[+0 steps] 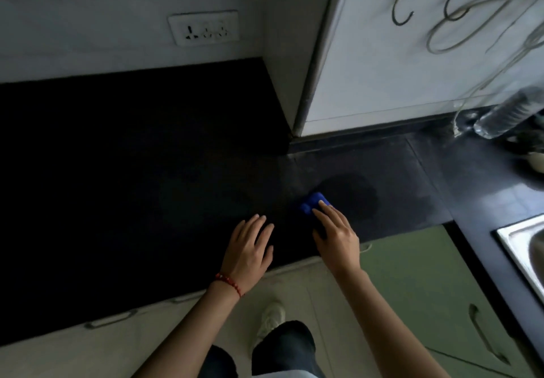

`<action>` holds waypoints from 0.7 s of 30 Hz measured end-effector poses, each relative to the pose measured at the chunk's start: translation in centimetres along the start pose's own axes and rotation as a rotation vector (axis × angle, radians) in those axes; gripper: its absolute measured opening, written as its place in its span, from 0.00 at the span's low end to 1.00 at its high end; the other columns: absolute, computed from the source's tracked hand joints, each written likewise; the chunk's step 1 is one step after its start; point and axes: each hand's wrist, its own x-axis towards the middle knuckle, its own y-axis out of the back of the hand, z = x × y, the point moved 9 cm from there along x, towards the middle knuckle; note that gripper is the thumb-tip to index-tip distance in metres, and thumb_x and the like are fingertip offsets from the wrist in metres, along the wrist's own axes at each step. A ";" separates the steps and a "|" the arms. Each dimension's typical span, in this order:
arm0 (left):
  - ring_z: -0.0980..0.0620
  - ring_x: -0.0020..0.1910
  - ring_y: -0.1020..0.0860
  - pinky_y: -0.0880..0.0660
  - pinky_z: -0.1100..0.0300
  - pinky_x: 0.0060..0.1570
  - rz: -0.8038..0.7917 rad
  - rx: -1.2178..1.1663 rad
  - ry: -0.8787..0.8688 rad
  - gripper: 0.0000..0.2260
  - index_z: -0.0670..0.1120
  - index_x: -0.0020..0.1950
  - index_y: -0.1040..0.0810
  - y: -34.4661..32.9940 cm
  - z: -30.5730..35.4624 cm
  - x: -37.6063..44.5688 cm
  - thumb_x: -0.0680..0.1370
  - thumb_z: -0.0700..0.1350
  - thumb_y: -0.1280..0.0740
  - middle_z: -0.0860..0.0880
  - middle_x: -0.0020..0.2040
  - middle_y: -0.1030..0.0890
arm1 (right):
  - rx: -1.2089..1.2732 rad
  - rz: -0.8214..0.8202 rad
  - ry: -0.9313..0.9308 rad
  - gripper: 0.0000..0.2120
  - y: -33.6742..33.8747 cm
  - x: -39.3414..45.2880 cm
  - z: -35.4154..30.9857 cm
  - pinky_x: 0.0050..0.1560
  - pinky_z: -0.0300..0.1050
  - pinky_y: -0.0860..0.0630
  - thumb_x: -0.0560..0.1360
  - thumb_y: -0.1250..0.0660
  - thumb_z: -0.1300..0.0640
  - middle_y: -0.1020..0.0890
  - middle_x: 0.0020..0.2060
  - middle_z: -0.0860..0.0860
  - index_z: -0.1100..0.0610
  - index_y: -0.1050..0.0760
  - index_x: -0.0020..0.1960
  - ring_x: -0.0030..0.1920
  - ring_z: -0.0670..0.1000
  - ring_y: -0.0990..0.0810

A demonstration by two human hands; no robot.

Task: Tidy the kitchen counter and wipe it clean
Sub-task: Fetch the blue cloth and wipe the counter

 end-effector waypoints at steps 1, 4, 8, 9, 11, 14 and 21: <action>0.49 0.63 0.31 0.26 0.48 0.60 0.026 -0.015 0.020 0.17 0.44 0.59 0.26 0.9 -0.8 -1.5 0.73 0.48 0.41 0.43 0.59 0.21 | 0.008 -0.003 -0.013 0.21 0.2 -0.2 -0.3 0.49 0.47 0.21 0.62 0.25 0.65 0.19 0.57 0.55 0.59 0.20 0.55 0.57 0.56 0.20; 0.50 0.63 0.32 0.26 0.50 0.59 0.117 -0.045 0.096 0.16 0.45 0.60 0.27 3.8 -4.3 -7.1 0.77 0.50 0.45 0.44 0.59 0.21 | 0.021 -0.023 -0.035 0.21 0.0 -1.2 -2.7 0.44 0.50 0.20 0.62 0.25 0.66 0.18 0.56 0.56 0.59 0.21 0.55 0.54 0.57 0.19; 0.52 0.61 0.30 0.25 0.53 0.56 0.128 -0.058 0.311 0.24 0.46 0.61 0.29 6.8 -11.1 -17.5 0.79 0.58 0.55 0.45 0.59 0.21 | 0.041 -0.053 0.124 0.20 -1.8 -4.2 -11.0 0.42 0.49 0.19 0.62 0.25 0.64 0.17 0.53 0.57 0.59 0.20 0.54 0.49 0.57 0.17; 0.51 0.60 0.27 0.24 0.54 0.54 0.128 -0.062 0.379 0.25 0.46 0.61 0.28 7.5 -12.9 -20.6 0.78 0.59 0.56 0.45 0.59 0.21 | 0.057 -0.081 0.177 0.20 -2.9 -5.2 -13.6 0.42 0.49 0.19 0.62 0.25 0.63 0.17 0.53 0.57 0.59 0.20 0.54 0.48 0.57 0.17; 0.49 0.56 0.22 0.23 0.55 0.50 0.115 -0.076 0.524 0.28 0.46 0.60 0.27 8.8 -16.3 -27.0 0.78 0.61 0.57 0.45 0.57 0.20 | 0.101 -0.155 0.276 0.22 -5.5 -7.6 -18.9 0.40 0.48 0.18 0.61 0.23 0.63 0.17 0.53 0.57 0.59 0.20 0.54 0.48 0.56 0.17; 0.47 0.50 0.19 0.21 0.56 0.44 0.074 -0.083 0.738 0.27 0.47 0.59 0.28 10.0 -20.7 -37.0 0.77 0.62 0.56 0.45 0.53 0.19 | 0.165 -0.258 0.404 0.23 -9.2 -11.2 -26.8 0.40 0.47 0.18 0.60 0.23 0.64 0.18 0.53 0.56 0.58 0.21 0.54 0.49 0.55 0.17; 0.48 0.66 0.30 0.31 0.54 0.63 0.088 -0.221 1.275 0.39 0.46 0.68 0.33 9.5 -25.3 -57.4 0.69 0.70 0.59 0.46 0.67 0.27 | 0.198 -0.453 0.713 0.24 -15.9 -18.0 -41.9 0.41 0.50 0.18 0.60 0.22 0.66 0.18 0.53 0.59 0.60 0.21 0.55 0.48 0.58 0.17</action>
